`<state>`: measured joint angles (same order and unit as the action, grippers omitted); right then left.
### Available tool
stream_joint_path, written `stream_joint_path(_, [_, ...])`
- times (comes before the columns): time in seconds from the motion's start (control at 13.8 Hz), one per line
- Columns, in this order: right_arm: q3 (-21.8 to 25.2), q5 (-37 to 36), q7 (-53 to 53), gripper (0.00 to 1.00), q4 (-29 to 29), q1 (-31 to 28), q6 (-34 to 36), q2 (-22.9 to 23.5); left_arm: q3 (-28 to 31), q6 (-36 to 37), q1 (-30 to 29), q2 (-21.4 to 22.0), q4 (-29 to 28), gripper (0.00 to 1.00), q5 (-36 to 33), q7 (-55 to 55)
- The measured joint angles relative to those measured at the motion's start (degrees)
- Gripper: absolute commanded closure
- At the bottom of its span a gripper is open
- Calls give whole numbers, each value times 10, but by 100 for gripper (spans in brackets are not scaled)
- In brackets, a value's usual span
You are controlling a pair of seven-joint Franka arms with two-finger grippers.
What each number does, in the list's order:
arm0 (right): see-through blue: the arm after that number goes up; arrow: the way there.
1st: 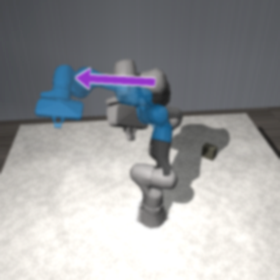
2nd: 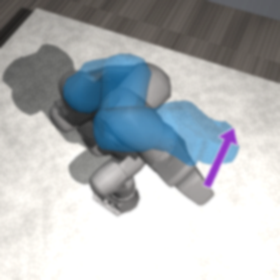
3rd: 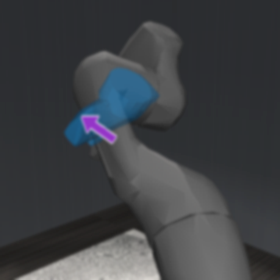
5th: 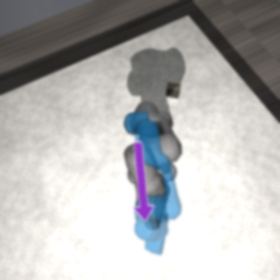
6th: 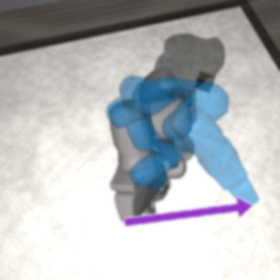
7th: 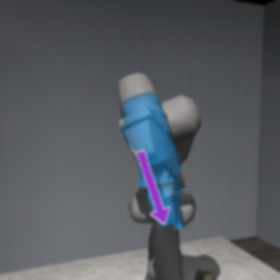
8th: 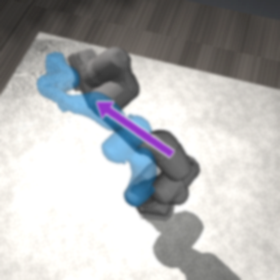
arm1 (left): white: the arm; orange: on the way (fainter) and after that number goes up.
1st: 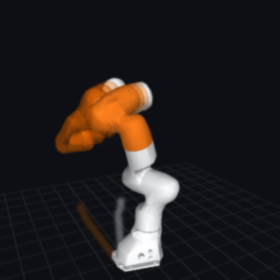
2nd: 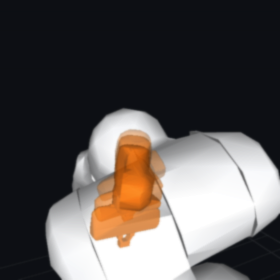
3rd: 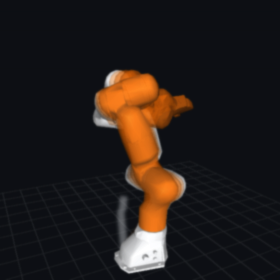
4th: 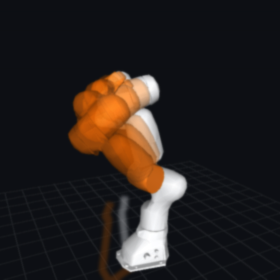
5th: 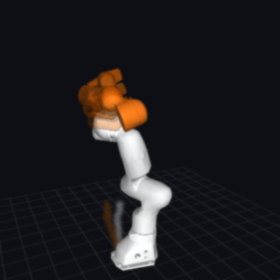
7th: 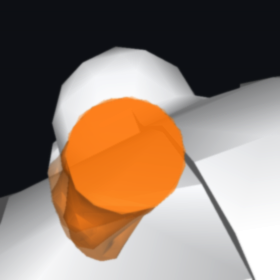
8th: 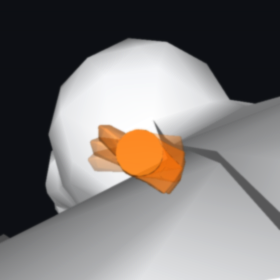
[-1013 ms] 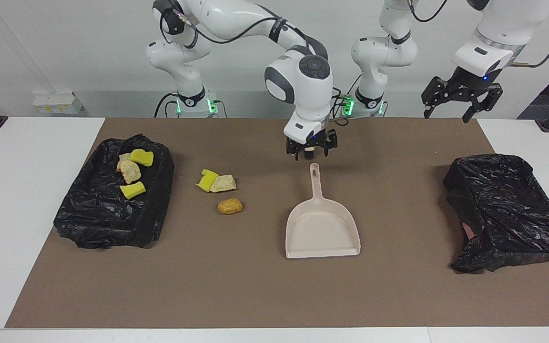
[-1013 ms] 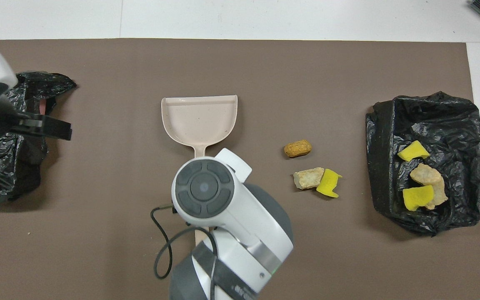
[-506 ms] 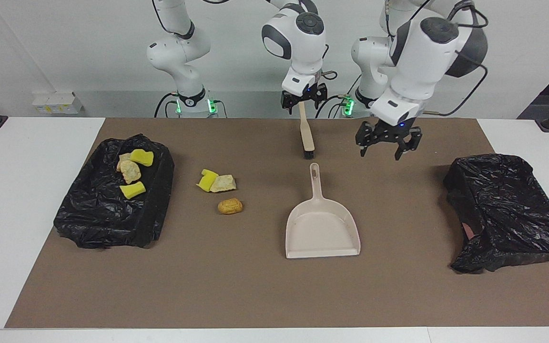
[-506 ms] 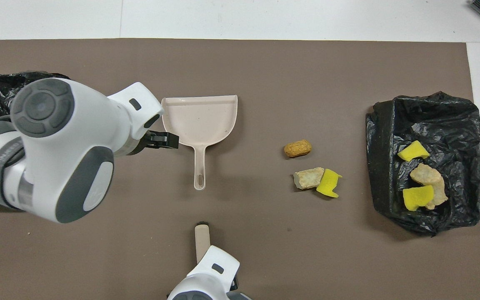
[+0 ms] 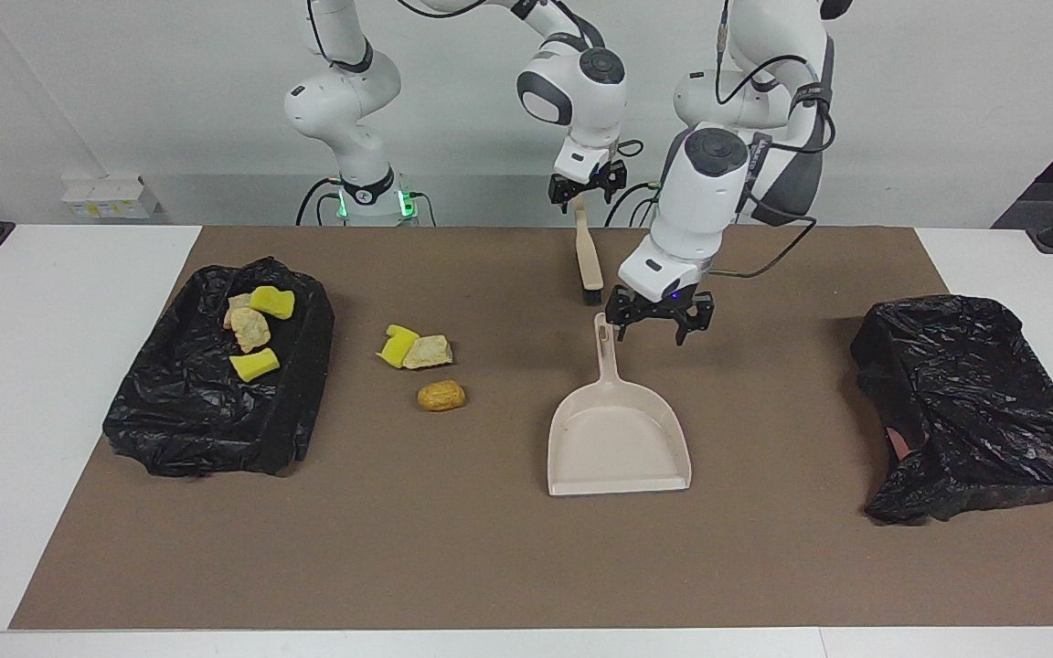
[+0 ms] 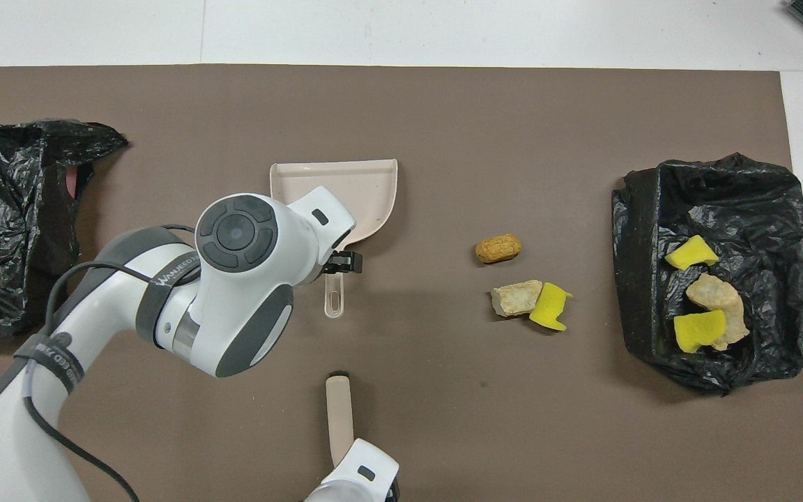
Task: Sweep and dump trash in bin
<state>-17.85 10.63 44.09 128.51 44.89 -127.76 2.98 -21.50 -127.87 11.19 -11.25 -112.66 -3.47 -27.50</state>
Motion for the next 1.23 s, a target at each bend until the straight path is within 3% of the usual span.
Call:
stream_joint_path(0.14, [-1,0,0,0,12,7,-19,0,-2,-20,4,-3,-23,4,0,-11])
stream_joint_path(0.29, [-1,1,0,0,22,14,-35,0,-4,-29,5,-6,-33,21,0,-15])
stream_joint_path(0.36, [-1,1,0,22,27,15,-36,0,-4,-29,5,-7,-34,22,0,-15])
stream_joint_path(0.51, [-1,1,0,77,36,18,-45,1,-4,-29,5,-8,-35,41,0,-16])
stream_joint_path(0.58, [-1,1,0,83,40,23,-62,4,-4,-30,5,-8,-35,52,0,-16])
stream_joint_path(0.72, [-1,1,0,85,39,31,-74,12,-4,-31,5,-9,-35,73,0,-16])
stream_joint_path(0.8, [-1,1,0,87,38,32,-74,14,-4,-31,5,-9,-35,90,0,-16])
stream_joint_path(0.87, [0,1,0,95,37,32,-73,14,-4,-31,5,-9,-35,100,-1,-15])
stream_joint_path(0.94, [1,1,0,100,34,32,-71,14,-4,-31,5,-9,-35,100,-1,-13])
stream_joint_path(1.23, [4,2,0,100,27,29,-68,14,-1,-22,1,-7,-30,100,-30,69])
